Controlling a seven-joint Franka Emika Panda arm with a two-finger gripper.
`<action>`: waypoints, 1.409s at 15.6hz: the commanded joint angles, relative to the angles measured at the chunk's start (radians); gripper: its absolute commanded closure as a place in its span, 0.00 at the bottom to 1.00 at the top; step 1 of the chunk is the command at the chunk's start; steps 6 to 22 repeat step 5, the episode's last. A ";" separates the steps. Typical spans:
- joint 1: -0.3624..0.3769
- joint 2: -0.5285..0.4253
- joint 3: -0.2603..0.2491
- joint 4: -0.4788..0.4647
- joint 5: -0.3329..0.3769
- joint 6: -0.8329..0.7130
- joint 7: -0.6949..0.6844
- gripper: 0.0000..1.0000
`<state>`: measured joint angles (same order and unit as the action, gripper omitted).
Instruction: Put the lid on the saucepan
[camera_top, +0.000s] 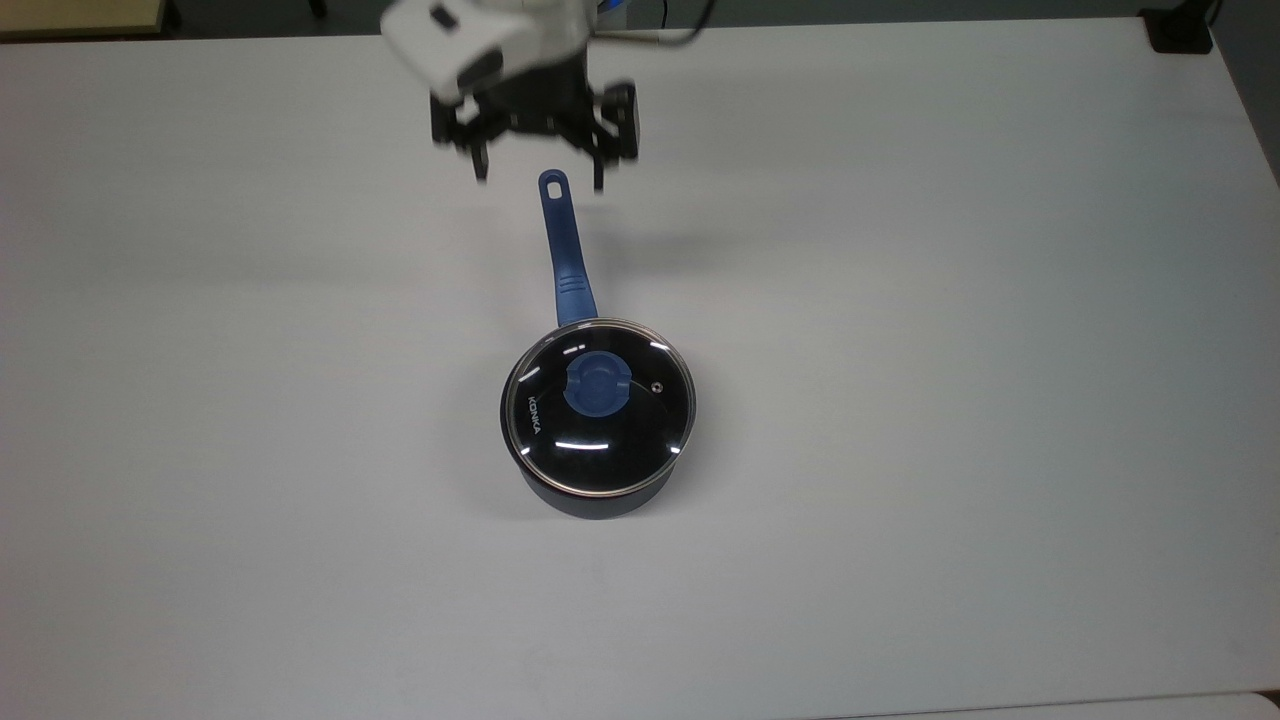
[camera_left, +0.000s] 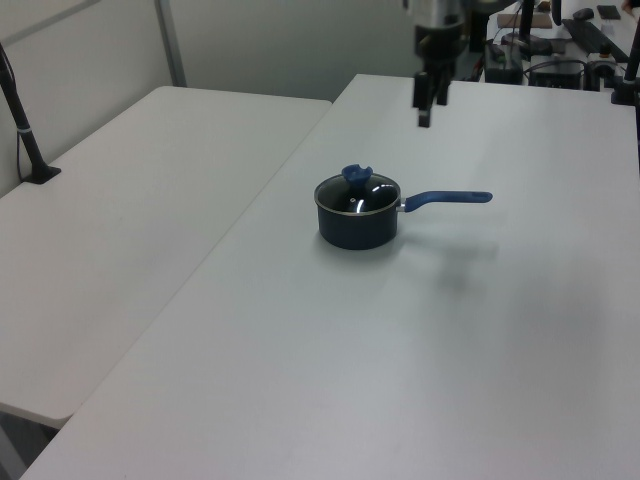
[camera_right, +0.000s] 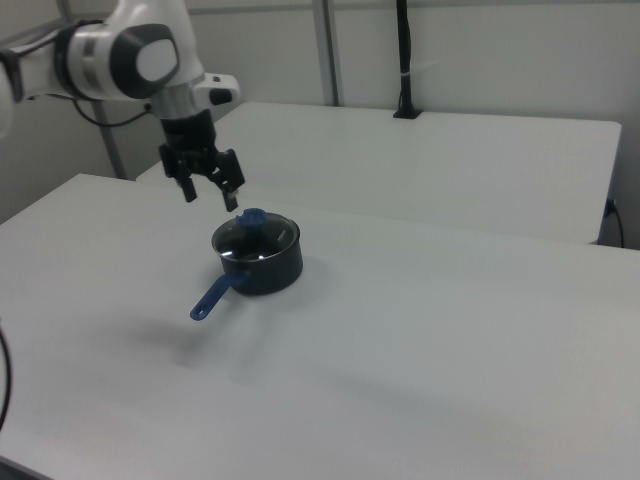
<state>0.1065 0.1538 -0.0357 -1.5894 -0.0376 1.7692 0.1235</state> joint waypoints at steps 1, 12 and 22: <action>-0.007 -0.140 -0.004 -0.144 -0.034 -0.019 -0.004 0.00; -0.022 -0.142 -0.004 -0.121 -0.071 -0.050 -0.005 0.00; -0.022 -0.142 -0.004 -0.121 -0.071 -0.050 -0.005 0.00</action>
